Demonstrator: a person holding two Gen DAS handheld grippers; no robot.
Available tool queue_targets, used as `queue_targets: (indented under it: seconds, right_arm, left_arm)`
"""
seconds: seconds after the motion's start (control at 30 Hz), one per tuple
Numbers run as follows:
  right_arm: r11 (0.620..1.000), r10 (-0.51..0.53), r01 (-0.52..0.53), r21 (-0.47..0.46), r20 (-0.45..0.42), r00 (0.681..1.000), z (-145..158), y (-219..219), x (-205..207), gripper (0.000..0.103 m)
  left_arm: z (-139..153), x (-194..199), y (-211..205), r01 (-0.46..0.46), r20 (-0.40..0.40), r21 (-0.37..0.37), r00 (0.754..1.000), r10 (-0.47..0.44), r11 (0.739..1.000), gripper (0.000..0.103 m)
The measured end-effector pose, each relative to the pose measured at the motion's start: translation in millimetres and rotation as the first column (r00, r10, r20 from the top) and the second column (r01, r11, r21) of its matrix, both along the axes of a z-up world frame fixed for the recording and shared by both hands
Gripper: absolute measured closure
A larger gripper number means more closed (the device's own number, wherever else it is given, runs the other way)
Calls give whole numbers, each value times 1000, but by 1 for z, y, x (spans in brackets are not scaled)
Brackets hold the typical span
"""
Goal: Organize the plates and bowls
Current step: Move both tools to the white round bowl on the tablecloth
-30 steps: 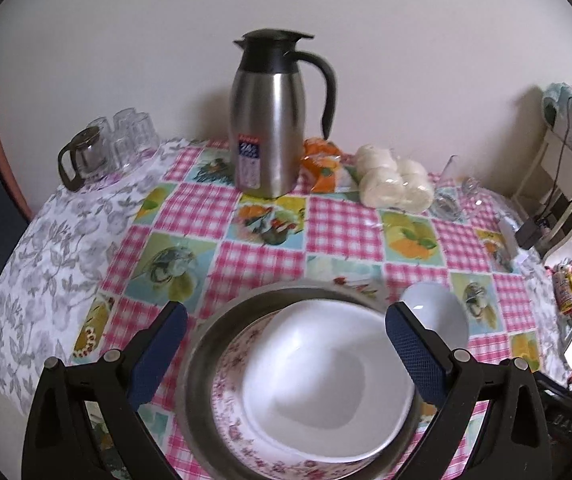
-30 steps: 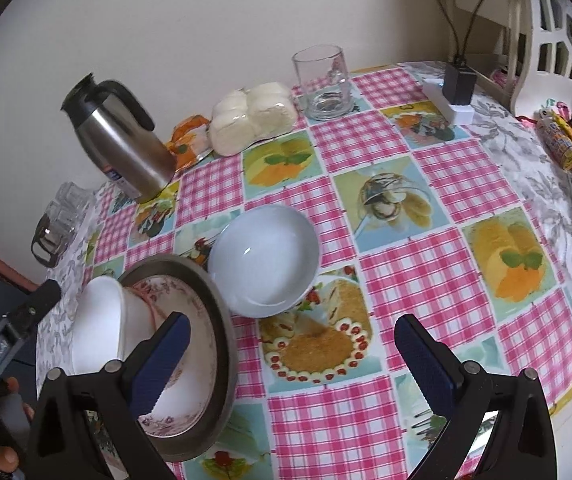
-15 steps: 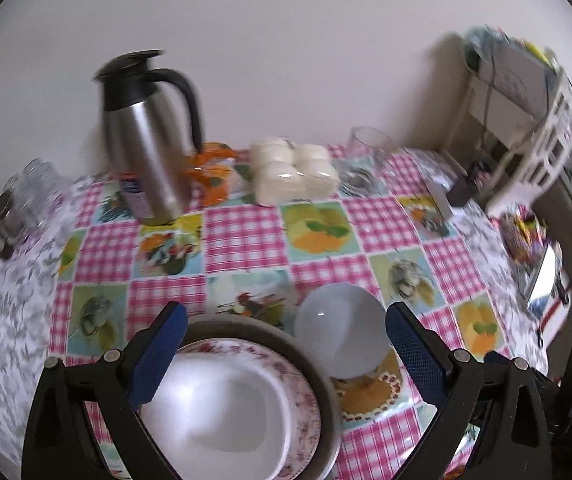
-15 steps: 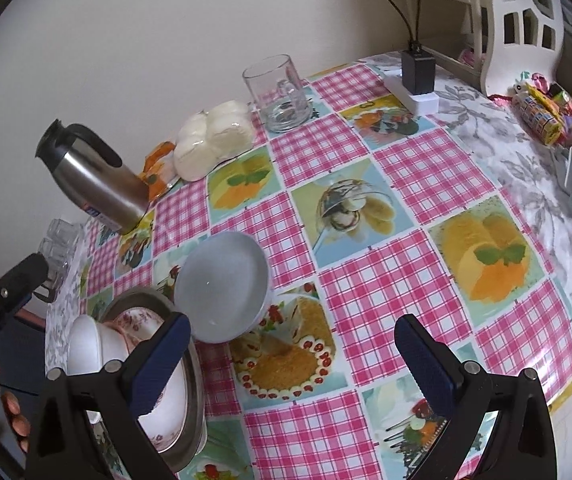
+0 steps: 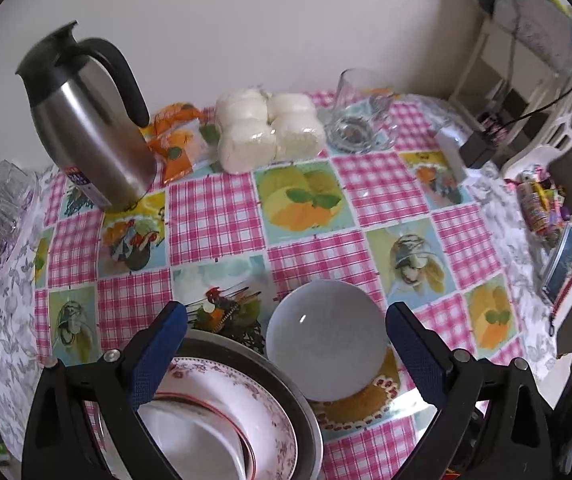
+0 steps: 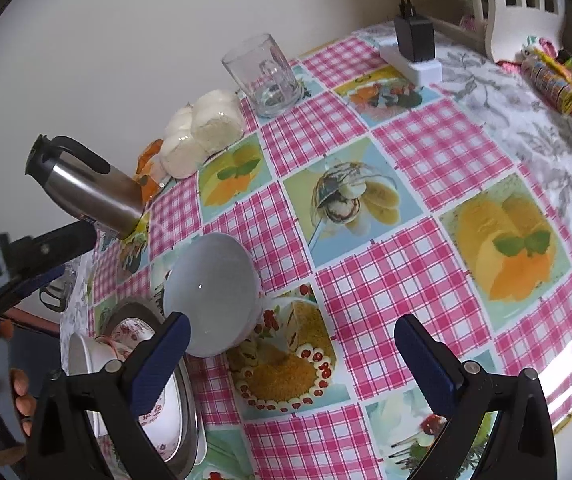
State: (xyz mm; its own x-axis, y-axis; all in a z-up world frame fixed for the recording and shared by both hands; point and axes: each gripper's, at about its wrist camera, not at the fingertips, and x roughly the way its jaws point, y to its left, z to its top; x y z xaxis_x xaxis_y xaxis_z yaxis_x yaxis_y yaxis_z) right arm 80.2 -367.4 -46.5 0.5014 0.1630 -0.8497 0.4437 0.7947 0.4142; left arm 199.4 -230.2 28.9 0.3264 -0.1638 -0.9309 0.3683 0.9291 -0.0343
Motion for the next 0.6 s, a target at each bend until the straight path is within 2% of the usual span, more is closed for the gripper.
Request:
queue_targets:
  seconds: [0.17, 0.3, 0.4, 0.6]
  right_arm:
    - [1000, 5, -5, 4, -35, 999, -15, 0, 7, 0]
    - [1000, 10, -9, 10, -50, 999, -23, 2, 11, 0]
    - [1000, 23, -22, 11, -53, 998, -27, 7, 15, 0]
    - [999, 52, -51, 17, -73, 996, -37, 19, 23, 0]
  left_arm:
    - [-28, 10, -8, 8, -66, 46, 998, -5, 999, 4]
    - [-51, 15, -15, 20, -152, 134, 988, 0, 991, 4]
    - [-60, 17, -22, 28, -152, 204, 988, 4, 979, 4]
    - [-78, 18, -32, 48, -170, 267, 985, -2, 963, 4]
